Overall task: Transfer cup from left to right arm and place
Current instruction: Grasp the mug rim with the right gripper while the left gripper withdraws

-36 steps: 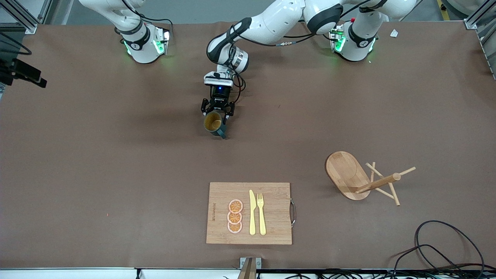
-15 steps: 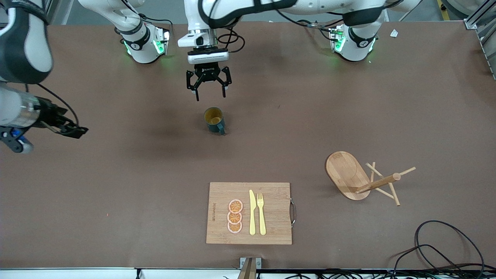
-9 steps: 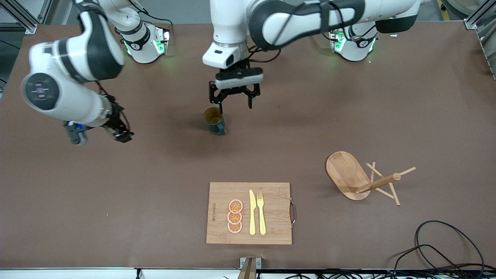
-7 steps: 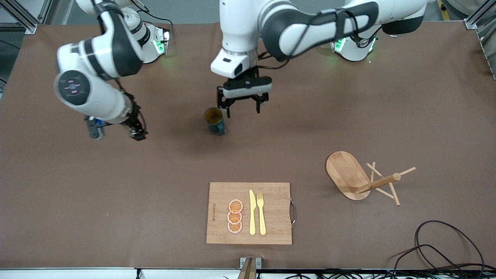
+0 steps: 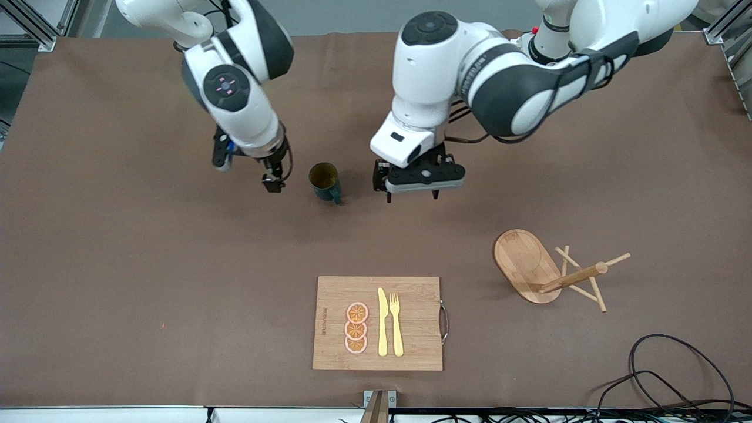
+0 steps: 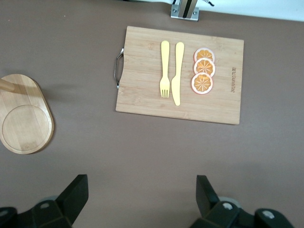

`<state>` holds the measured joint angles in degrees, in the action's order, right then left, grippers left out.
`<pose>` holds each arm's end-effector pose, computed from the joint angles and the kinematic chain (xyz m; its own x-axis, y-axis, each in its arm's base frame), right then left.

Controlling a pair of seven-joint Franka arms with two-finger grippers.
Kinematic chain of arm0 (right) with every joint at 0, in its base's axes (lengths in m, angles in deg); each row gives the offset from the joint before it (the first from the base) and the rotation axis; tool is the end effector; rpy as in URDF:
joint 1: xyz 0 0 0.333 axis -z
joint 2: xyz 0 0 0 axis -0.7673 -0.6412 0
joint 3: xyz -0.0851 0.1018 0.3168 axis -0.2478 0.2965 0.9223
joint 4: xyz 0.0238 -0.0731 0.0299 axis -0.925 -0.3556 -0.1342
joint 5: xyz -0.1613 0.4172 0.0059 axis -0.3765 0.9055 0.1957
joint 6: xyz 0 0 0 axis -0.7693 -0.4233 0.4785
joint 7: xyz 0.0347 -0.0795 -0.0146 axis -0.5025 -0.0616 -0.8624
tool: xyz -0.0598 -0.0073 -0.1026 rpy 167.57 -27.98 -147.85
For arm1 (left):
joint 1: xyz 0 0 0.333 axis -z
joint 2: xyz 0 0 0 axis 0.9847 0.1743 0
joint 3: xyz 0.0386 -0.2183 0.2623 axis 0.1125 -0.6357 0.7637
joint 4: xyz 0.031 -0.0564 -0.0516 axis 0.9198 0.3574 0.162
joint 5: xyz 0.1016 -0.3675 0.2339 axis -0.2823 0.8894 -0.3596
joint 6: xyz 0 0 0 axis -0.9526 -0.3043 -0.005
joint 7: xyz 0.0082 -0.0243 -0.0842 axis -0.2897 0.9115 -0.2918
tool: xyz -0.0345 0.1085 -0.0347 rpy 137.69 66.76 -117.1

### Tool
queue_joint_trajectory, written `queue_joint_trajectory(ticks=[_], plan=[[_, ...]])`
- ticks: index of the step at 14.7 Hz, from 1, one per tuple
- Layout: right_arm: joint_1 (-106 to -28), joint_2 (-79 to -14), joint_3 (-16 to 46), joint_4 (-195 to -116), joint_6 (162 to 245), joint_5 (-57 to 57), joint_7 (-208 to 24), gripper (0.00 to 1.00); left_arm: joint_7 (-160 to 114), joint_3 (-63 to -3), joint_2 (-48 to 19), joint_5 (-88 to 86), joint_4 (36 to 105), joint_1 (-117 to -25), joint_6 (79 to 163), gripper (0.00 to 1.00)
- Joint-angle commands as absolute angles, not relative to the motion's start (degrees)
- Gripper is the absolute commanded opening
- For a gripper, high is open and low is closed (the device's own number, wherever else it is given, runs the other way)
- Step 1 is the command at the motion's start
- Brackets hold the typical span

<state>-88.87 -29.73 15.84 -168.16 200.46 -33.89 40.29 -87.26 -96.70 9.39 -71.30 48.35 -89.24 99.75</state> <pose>0.5150 0.3574 0.4037 -0.0749 -0.9968 0.0267 -0.9920 0.0772 0.1003 0.5745 -0.4977 0.5138 0.9654 0.0766 0.2492 0.0652 -0.9964 0.0536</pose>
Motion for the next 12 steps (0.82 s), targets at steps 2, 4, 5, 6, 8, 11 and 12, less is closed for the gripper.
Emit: queue_joint_trajectory(ticks=[2,4,5,6,8,11,12], plan=[[-92.1,-31.6,15.1,-170.4,205.6,-33.3,51.7,1.0,-79.6,-96.9,9.0,-65.4,45.8,-90.6,98.9,1.0],[-93.9,-34.1,15.1,-170.4,206.4,-33.1,53.4,0.99,-75.2,-92.6,6.6,-60.7,43.9,-90.5,98.9,1.0],[-94.6,-35.5,15.1,-170.4,206.7,-32.9,53.4,0.99,-72.3,-89.8,3.9,-56.8,43.9,-90.5,99.2,1.0],[-95.4,-36.8,15.1,-170.4,207.7,-32.4,53.4,0.99,-69.5,-86.5,1.7,-53.0,43.7,-90.5,99.5,1.0],[-95.6,-38.5,15.0,-170.5,209.2,-32.2,54.1,0.98,-63.7,-81.8,-2.0,-47.1,43.6,-90.7,100.2,1.0],[-96.2,-39.8,15.0,-171.3,210.5,-32.2,55.0,0.97,-54.2,-72.6,-7.9,-36.3,43.7,-90.7,101.2,1.0],[-97.0,-39.8,15.0,-172.5,211.9,-32.2,55.8,0.97,-50.7,-69.1,-9.9,-32.8,43.7,-90.4,101.2,1.0]])
